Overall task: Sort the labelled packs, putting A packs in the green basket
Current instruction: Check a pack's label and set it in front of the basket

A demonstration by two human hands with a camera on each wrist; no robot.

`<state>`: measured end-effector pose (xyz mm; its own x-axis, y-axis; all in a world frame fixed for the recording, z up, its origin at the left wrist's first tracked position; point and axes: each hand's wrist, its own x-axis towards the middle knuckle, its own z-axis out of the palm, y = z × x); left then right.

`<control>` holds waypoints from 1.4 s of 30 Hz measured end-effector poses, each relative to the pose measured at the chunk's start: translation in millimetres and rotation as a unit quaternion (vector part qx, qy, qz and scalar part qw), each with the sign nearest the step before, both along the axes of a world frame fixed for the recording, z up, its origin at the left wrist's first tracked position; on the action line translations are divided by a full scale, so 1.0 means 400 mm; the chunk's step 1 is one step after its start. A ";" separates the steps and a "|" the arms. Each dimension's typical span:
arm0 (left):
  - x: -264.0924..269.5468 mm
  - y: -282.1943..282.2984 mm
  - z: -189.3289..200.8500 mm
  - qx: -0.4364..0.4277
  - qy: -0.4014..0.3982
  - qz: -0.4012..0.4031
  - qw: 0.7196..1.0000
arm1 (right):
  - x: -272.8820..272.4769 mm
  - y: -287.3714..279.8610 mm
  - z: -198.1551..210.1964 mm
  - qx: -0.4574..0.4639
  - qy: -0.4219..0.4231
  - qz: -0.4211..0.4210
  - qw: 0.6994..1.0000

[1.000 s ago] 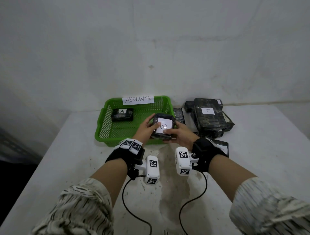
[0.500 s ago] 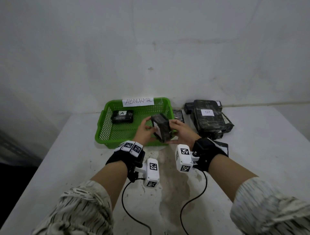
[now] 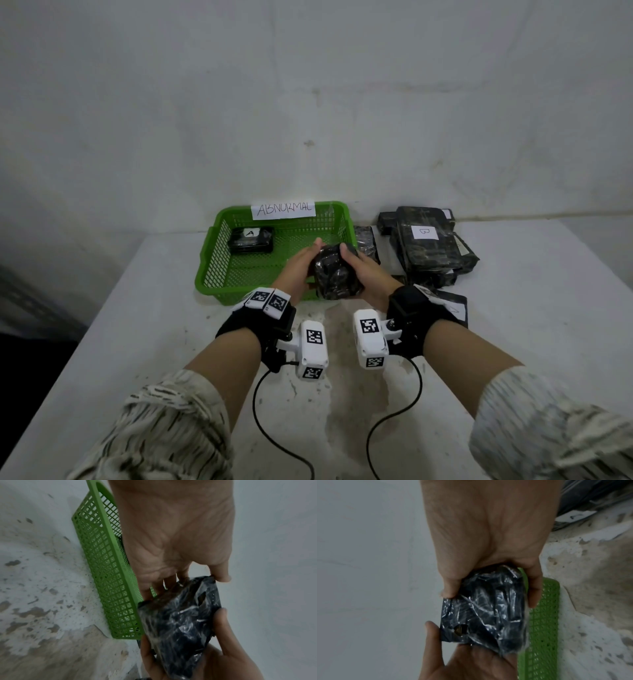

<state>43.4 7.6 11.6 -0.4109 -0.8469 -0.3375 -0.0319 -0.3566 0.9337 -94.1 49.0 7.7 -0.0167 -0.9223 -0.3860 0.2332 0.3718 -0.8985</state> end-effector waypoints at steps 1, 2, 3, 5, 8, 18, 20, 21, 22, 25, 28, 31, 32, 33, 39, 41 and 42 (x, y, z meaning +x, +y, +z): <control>0.000 0.001 0.004 -0.005 -0.002 0.001 1.000 | 0.004 -0.002 0.000 0.003 -0.018 -0.008 1.000; -0.002 -0.001 0.005 -0.008 0.001 0.003 1.000 | 0.006 -0.005 -0.003 0.003 -0.029 -0.016 0.999; -0.004 -0.001 0.007 -0.012 0.002 0.007 1.000 | 0.008 -0.005 -0.003 0.002 -0.032 -0.024 0.999; -0.010 -0.002 0.006 -0.024 -0.002 0.019 1.000 | 0.014 -0.006 -0.002 0.001 -0.032 -0.039 0.999; -0.014 -0.005 -0.005 -0.060 -0.028 0.032 0.997 | 0.019 -0.005 -0.007 -0.003 -0.016 -0.041 0.999; -0.015 -0.007 -0.007 -0.089 -0.022 0.079 0.993 | 0.003 -0.003 -0.016 -0.017 -0.019 -0.033 0.999; -0.022 0.001 0.001 -0.064 -0.006 0.072 0.995 | 0.004 -0.004 -0.019 -0.028 -0.016 -0.052 0.998; -0.025 0.007 0.004 -0.058 -0.005 0.061 0.996 | 0.004 -0.003 -0.020 -0.032 -0.016 -0.061 0.998; -0.029 0.011 0.003 -0.057 -0.005 0.050 0.997 | 0.004 -0.003 -0.023 -0.035 -0.017 -0.070 0.997; -0.030 0.017 -0.004 -0.080 -0.033 0.042 0.995 | 0.002 -0.001 -0.028 -0.039 -0.029 -0.085 0.995; -0.026 0.014 -0.010 -0.107 -0.041 0.053 0.992 | -0.003 -0.002 -0.029 -0.038 -0.055 -0.060 0.996; -0.021 0.013 -0.007 -0.112 -0.047 0.054 0.991 | -0.007 -0.001 -0.026 -0.050 -0.040 -0.026 0.998; -0.020 0.012 -0.008 -0.107 -0.047 0.055 0.992 | -0.008 0.000 -0.025 -0.050 -0.029 -0.026 0.998; -0.019 0.014 -0.006 -0.099 -0.050 0.056 0.992 | -0.008 0.000 -0.025 -0.048 -0.023 -0.029 0.998; -0.017 0.026 -0.013 -0.117 -0.083 0.026 0.989 | -0.010 0.004 -0.036 -0.045 -0.015 -0.053 0.997; -0.019 0.026 -0.012 -0.128 -0.078 0.045 0.988 | -0.008 0.007 -0.032 -0.037 -0.054 -0.062 0.996; -0.018 0.021 -0.016 -0.138 -0.080 0.061 0.985 | -0.010 0.008 -0.027 -0.028 -0.071 -0.067 0.995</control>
<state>36.2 16.2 5.4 -0.2609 -0.9552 -0.1395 -0.1600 -0.0997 0.9821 -98.0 52.3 -3.0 -0.0909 -0.9355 -0.3415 0.4035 0.2789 -0.8714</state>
